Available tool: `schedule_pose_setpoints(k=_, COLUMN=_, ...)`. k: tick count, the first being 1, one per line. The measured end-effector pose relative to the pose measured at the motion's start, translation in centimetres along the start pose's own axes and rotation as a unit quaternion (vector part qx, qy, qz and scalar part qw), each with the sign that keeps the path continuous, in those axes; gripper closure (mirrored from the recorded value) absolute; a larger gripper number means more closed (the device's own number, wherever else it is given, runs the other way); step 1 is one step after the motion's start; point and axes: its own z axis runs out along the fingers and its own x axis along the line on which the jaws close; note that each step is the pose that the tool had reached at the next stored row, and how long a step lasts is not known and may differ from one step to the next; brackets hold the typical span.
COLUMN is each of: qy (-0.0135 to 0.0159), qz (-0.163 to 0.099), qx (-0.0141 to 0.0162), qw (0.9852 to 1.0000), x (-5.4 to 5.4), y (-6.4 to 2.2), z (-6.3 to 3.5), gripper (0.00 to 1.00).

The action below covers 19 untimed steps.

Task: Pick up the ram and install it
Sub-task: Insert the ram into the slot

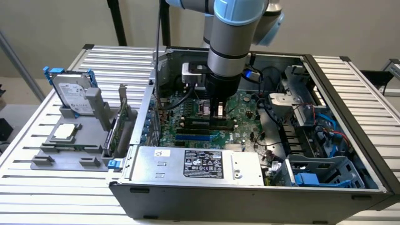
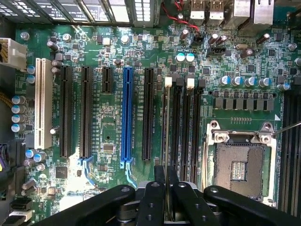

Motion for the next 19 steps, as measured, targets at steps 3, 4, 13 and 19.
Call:
schedule_pose_setpoints(k=3, qy=0.0009, qz=0.000, qx=0.0012, qw=1.0000, x=-0.03, y=0.02, z=-0.03, gripper=0.86)
schedule_pose_setpoints(k=4, qy=0.0014, qz=0.000, qx=0.0016, qw=1.0000, x=-0.04, y=0.02, z=-0.03, gripper=0.86)
schedule_pose_setpoints(k=13, qy=0.0056, qz=0.000, qx=0.0066, qw=1.0000, x=-0.21, y=0.05, z=-0.07, gripper=0.86)
schedule_pose_setpoints(k=19, qy=0.0058, qz=0.000, qx=0.0154, qw=0.9999, x=-0.30, y=0.53, z=-0.02, gripper=0.86)
